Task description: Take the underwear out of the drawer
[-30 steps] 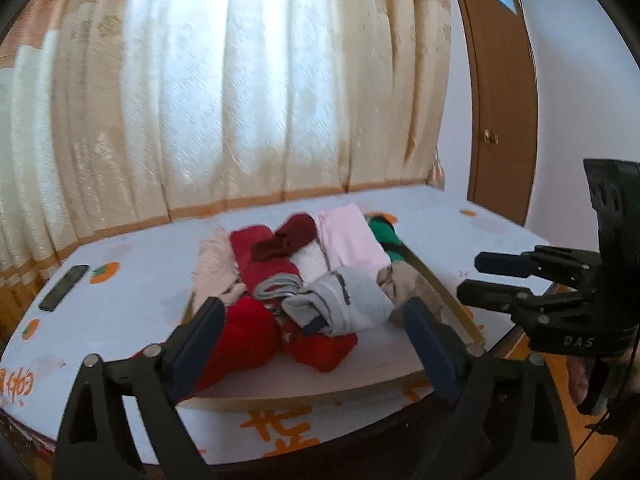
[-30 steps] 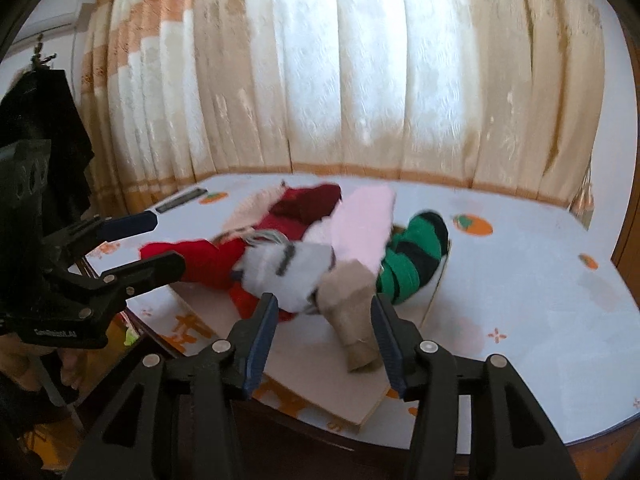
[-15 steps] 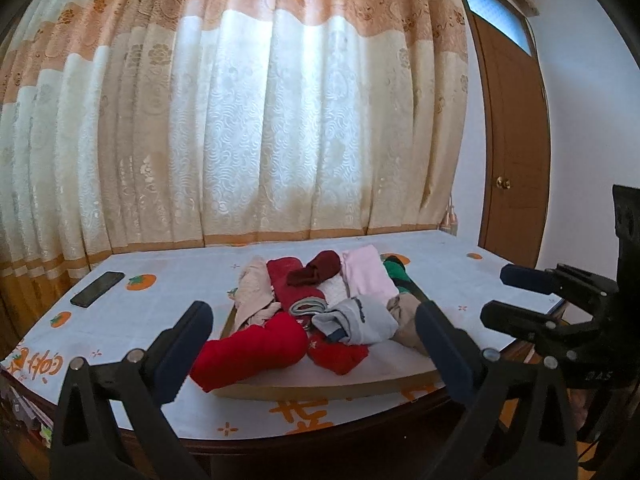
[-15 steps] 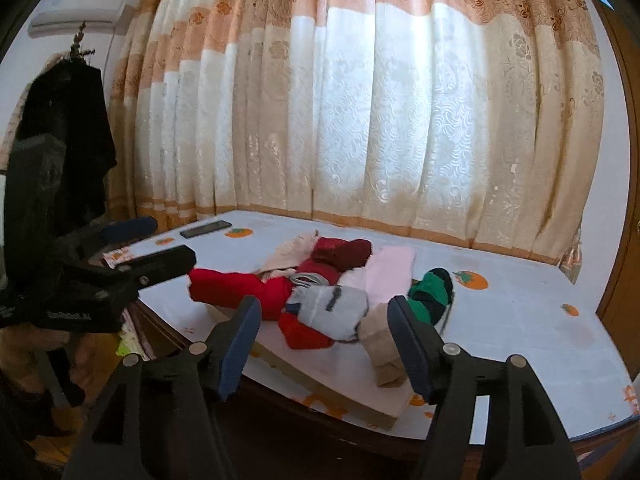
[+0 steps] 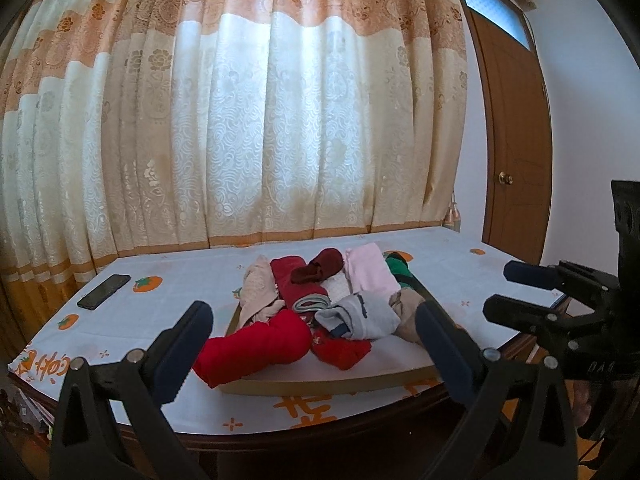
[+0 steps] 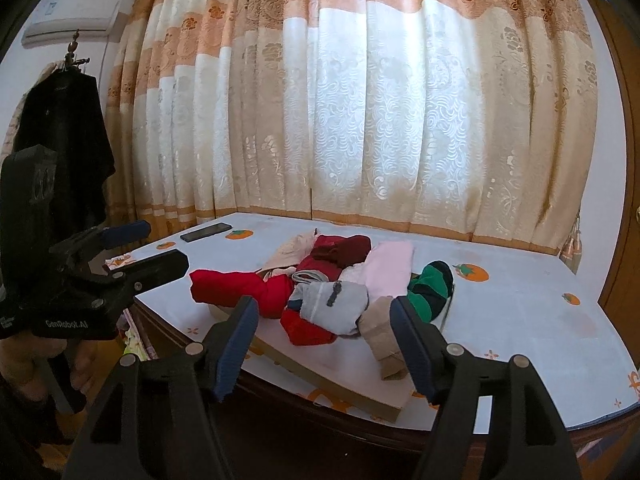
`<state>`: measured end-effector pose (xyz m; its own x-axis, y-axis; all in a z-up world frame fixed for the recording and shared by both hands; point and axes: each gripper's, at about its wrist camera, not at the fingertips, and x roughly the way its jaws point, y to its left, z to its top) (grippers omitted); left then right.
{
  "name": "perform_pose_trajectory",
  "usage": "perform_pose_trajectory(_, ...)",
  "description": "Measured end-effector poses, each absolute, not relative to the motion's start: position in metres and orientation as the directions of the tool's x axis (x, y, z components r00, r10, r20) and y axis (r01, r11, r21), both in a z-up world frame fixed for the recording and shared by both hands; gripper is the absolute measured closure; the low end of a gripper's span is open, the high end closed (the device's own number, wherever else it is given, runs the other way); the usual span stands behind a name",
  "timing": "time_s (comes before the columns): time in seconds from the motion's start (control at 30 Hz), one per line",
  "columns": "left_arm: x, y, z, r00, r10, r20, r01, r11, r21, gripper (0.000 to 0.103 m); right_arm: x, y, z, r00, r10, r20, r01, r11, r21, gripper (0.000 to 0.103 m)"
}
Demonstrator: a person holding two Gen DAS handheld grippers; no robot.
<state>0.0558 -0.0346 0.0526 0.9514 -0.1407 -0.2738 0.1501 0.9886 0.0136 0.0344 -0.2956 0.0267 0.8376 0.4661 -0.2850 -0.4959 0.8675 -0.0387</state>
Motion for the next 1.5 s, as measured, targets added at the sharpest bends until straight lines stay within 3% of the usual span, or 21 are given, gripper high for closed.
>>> perform_pose_trajectory(1.5, 0.074, -0.044, 0.048, 0.931, -0.102, -0.349, 0.126, 0.991, 0.045, 0.0, 0.037, -0.298, 0.022, 0.826, 0.478, -0.3, -0.513, 0.857, -0.046, 0.032)
